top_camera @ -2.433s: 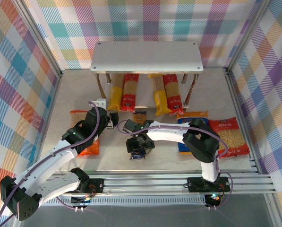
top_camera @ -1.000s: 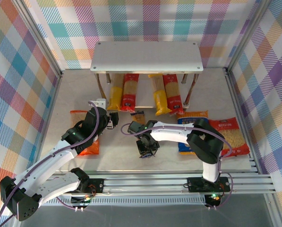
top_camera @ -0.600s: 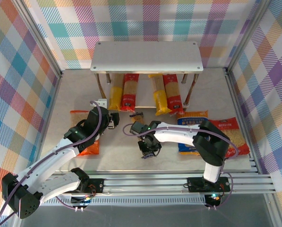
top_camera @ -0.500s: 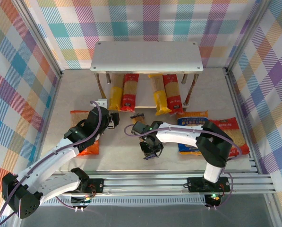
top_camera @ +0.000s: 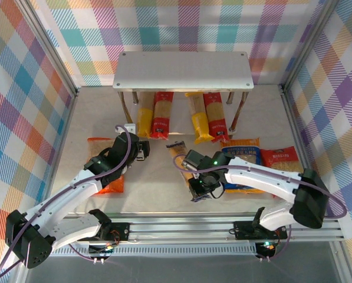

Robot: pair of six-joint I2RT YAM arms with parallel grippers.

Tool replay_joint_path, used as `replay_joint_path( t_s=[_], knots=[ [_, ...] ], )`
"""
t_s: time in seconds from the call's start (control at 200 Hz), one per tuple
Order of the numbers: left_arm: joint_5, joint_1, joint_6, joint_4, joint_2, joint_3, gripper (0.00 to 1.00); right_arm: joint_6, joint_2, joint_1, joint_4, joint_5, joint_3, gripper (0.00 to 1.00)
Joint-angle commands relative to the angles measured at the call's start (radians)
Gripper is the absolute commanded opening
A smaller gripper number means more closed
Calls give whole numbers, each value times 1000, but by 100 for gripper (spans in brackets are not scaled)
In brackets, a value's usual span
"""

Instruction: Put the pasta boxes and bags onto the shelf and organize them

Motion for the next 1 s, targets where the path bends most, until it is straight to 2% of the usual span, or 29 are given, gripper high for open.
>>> replay_joint_path(
  t_s=[0.0, 0.18, 0.375, 0.54, 0.715, 0.995],
  knots=[
    [-15, -2, -21, -14, 4, -12, 63, -35, -76, 4, -1, 1, 40, 0],
    [-17, -2, -21, -27, -4, -12, 63, 1, -121, -13, 24, 45, 89, 0],
    [-12, -3, -22, -36, -18, -14, 62, 40, -69, -131, 97, 49, 153, 0],
    [-8, -5, -26, -47, -28, -21, 62, -34, 53, -232, 170, 54, 263, 0],
    [-3, -9, -36, -48, -41, -30, 62, -107, 247, -326, 196, 58, 428, 0],
    [-1, -15, -40, -71, -56, -30, 62, -127, 441, -387, 224, 78, 613, 0]
  ],
)
